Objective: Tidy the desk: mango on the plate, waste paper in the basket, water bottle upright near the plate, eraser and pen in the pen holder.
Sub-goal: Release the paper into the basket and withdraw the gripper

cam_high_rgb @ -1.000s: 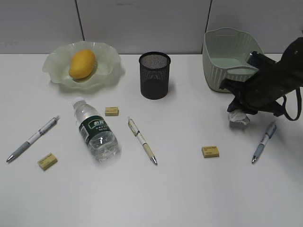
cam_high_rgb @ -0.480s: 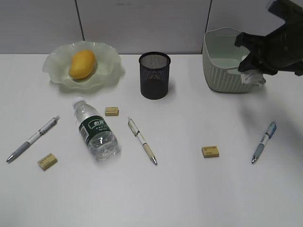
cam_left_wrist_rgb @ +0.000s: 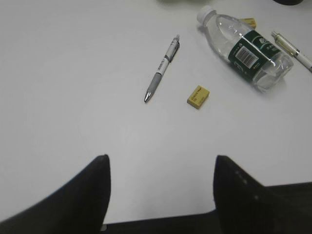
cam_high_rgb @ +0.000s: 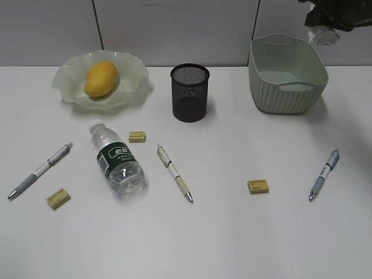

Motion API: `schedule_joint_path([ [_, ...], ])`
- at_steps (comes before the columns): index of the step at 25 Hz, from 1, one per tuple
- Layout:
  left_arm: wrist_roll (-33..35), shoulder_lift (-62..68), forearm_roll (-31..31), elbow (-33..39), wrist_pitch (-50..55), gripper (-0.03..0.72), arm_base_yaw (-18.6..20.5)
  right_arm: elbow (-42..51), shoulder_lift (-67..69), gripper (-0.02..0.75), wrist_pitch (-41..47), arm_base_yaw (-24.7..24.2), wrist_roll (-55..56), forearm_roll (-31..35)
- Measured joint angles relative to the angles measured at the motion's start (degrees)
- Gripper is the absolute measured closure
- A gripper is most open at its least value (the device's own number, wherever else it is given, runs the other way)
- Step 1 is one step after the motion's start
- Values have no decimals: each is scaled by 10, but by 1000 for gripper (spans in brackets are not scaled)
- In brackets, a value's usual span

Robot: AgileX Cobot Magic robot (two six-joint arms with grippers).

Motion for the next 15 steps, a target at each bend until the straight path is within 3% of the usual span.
schedule_joint_path([
  [15, 0, 0, 0, 0, 0, 190, 0, -185, 183, 654, -10, 0, -1, -89],
])
